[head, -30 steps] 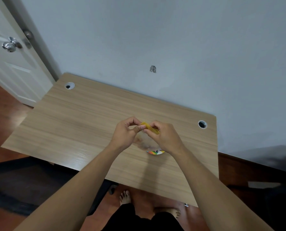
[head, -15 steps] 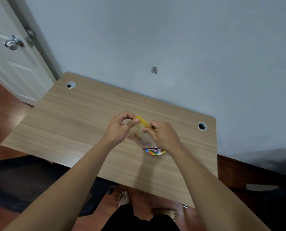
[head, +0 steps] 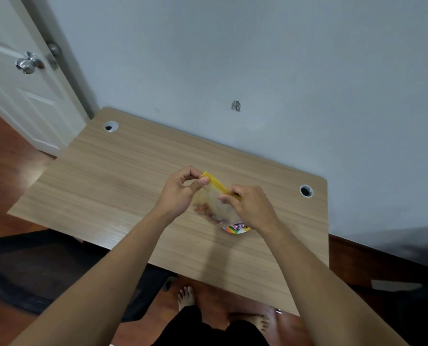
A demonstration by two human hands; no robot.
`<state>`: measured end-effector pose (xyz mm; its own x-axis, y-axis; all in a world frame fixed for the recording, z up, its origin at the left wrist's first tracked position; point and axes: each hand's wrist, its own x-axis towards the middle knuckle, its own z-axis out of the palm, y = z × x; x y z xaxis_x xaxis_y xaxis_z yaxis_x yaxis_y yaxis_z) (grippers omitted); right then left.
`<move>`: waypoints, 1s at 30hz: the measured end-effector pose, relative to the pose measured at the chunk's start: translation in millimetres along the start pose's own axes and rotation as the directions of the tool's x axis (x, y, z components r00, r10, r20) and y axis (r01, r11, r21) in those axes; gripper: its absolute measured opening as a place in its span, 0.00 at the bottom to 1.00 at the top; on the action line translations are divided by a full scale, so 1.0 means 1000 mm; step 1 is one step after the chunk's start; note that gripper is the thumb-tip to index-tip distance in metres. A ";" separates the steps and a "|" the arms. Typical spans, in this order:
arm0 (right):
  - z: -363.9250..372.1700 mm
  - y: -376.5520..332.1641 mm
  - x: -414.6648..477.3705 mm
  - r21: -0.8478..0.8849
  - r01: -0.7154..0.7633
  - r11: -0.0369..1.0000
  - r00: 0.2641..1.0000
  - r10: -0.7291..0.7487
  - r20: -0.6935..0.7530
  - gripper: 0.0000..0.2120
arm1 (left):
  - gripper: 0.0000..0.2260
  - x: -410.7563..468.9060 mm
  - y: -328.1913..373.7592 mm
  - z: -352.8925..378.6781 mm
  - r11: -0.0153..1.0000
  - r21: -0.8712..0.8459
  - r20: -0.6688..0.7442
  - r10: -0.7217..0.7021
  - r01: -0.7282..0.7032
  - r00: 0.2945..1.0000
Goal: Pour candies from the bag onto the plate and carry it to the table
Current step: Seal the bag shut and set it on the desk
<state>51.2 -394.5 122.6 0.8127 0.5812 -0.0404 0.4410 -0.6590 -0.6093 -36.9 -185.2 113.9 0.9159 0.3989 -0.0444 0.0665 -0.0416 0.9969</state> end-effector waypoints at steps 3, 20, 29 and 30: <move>-0.003 -0.001 0.000 0.006 -0.001 1.000 1.000 0.001 0.001 0.16 | 0.04 0.000 -0.003 -0.002 0.999 -0.048 -0.021 -0.016 0.015 1.000; 0.002 0.000 0.000 -0.091 0.037 0.995 0.999 -0.034 0.027 0.27 | 0.09 -0.003 -0.008 -0.027 0.969 -0.218 -0.123 -0.148 0.119 0.981; 0.001 -0.001 -0.001 -0.115 0.012 0.993 0.998 -0.005 0.057 0.27 | 0.12 -0.008 -0.005 -0.032 0.941 -0.282 -0.169 -0.242 0.189 0.955; 0.001 -0.002 -0.002 -0.114 0.017 0.993 0.998 -0.011 0.058 0.27 | 0.12 -0.009 -0.006 -0.034 0.938 -0.286 -0.162 -0.251 0.198 0.954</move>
<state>48.9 -394.0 123.3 0.7845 0.6150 -0.0798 0.4954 -0.6990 -0.5158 -58.5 -157.7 110.9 0.7934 0.5393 -0.2825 0.1311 0.3017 0.9443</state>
